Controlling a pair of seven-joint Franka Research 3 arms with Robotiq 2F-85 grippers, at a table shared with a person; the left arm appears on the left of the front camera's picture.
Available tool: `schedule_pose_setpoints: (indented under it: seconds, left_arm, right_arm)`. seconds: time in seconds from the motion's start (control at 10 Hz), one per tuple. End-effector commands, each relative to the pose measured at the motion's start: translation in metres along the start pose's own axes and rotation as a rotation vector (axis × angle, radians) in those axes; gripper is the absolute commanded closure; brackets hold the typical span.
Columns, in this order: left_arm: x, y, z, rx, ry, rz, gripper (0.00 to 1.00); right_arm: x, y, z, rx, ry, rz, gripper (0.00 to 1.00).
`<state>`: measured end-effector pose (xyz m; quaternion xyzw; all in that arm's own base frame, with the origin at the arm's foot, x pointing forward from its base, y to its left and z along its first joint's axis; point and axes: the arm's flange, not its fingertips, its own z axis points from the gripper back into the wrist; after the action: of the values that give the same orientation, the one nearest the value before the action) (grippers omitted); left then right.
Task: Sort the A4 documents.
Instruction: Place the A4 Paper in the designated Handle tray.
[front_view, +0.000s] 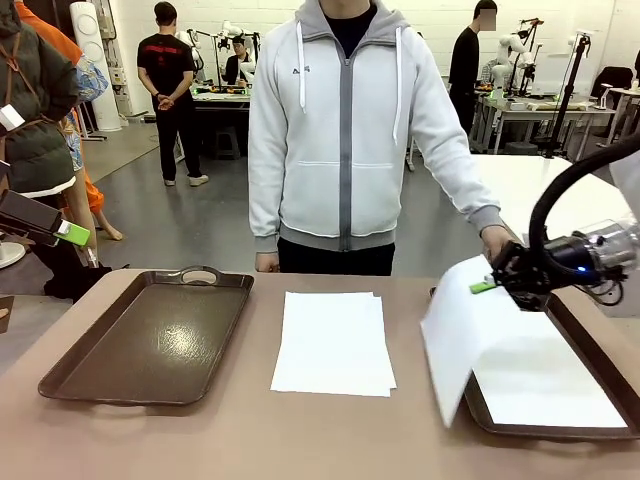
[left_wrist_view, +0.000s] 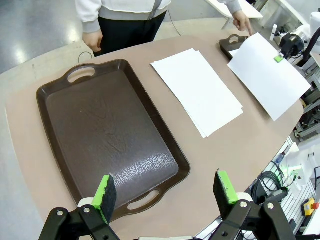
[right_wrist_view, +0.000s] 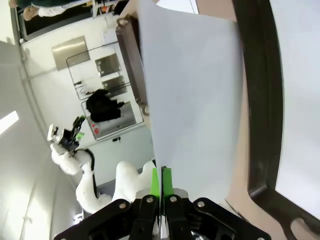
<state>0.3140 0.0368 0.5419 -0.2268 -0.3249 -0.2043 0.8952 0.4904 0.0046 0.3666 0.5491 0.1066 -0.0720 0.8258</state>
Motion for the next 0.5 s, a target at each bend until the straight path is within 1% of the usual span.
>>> schedule_pose_setpoints:
  seconds: [0.0,0.1,0.2,0.3,0.4]
  left_arm:
    - [0.000,0.001,0.000,-0.020,-0.005,-0.007,0.00]
    - [0.000,0.001,0.000,-0.020,-0.005,-0.007,0.00]
    - [0.000,0.001,0.000,-0.020,-0.005,-0.007,0.00]
    - [0.000,0.001,0.000,-0.020,-0.005,-0.007,0.00]
    - [0.000,0.001,0.000,-0.020,-0.005,-0.007,0.00]
  right_arm:
    - [0.010,-0.014,0.017,0.035,0.063,0.090,0.99]
    - [0.016,-0.028,0.024,0.027,0.077,0.150,0.99]
    - [0.020,-0.040,0.031,0.105,0.046,0.259,0.99]
    - [0.028,-0.052,0.039,0.072,0.029,0.274,0.99]
    - [0.032,-0.061,0.043,0.043,0.049,0.308,0.99]
